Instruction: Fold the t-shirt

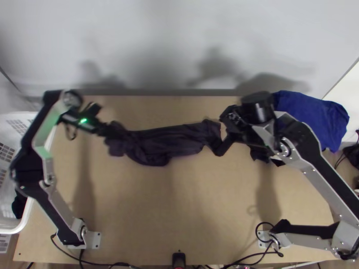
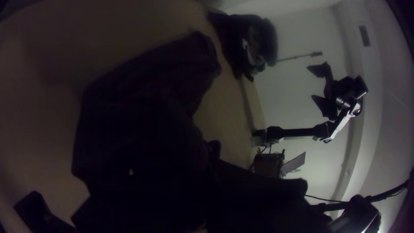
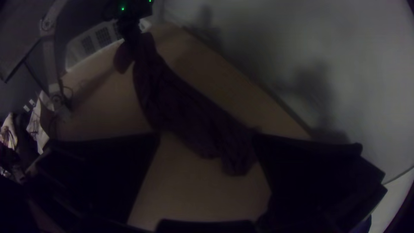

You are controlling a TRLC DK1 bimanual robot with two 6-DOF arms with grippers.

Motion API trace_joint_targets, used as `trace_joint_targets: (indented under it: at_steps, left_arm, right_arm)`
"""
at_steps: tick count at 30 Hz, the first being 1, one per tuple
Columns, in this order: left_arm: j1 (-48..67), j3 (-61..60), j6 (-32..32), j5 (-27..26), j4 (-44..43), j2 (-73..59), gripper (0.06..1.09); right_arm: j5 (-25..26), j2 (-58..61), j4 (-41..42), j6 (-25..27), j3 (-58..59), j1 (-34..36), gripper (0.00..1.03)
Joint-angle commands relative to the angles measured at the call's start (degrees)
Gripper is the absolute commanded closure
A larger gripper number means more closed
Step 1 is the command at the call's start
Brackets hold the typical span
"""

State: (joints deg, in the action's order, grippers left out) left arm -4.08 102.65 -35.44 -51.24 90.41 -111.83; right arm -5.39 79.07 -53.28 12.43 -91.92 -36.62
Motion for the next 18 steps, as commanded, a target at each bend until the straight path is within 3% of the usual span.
trace_joint_targets:
  at_steps: [1, 4, 8, 11, 18]
  left_arm:
    - [17.52, 19.08, 8.63, -0.17, -0.15, -8.05, 1.05]
    - [24.03, 28.66, 10.92, -0.17, -0.67, -14.56, 1.05]
    - [33.43, 30.77, 16.46, -0.26, -10.34, -19.92, 1.05]
    - [36.86, 30.77, 17.16, -1.49, -14.21, -21.50, 1.05]
    - [39.41, 30.59, 30.96, -3.34, -36.62, -26.16, 1.05]
  right_arm:
    - [0.03, -4.54, 0.01, -0.65, 1.92, 6.91, 0.04]
    - [0.03, -8.93, 0.01, -0.12, 5.61, 12.89, 0.04]
    - [0.03, -17.37, -0.42, 1.64, 14.14, 25.20, 0.04]
    - [0.03, -21.24, -0.69, 1.72, 18.00, 28.36, 0.04]
    - [-0.06, -30.29, -0.95, -1.18, 28.90, 30.73, 0.04]
